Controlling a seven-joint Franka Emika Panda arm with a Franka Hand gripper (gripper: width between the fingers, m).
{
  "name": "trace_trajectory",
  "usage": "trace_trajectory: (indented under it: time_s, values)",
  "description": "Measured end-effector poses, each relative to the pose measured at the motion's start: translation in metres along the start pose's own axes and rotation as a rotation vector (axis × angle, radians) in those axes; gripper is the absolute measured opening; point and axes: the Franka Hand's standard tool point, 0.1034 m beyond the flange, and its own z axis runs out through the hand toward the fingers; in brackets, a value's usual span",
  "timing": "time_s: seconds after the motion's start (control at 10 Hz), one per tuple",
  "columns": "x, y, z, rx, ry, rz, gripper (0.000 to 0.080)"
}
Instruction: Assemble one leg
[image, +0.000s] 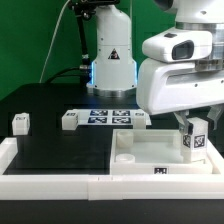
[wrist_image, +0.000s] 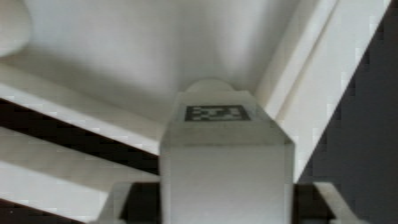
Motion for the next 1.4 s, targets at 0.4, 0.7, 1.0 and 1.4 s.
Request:
trace_trajectory:
  time_s: [0.4,0.7,1.0,1.4]
  values:
    - [-0.001,-0.0033,0.0021,0.016,0.002,0.619,0.0292]
    - [-0.0019,-0.0015,0.0023,0.029,-0.01,1.077,0.0292]
    - [-0.0023,-0.0003,0.0028,0.035,-0.018,1.378,0.0294]
    - [-0.002,-0.0002,0.0027,0.039,-0.018,1.374,0.0473]
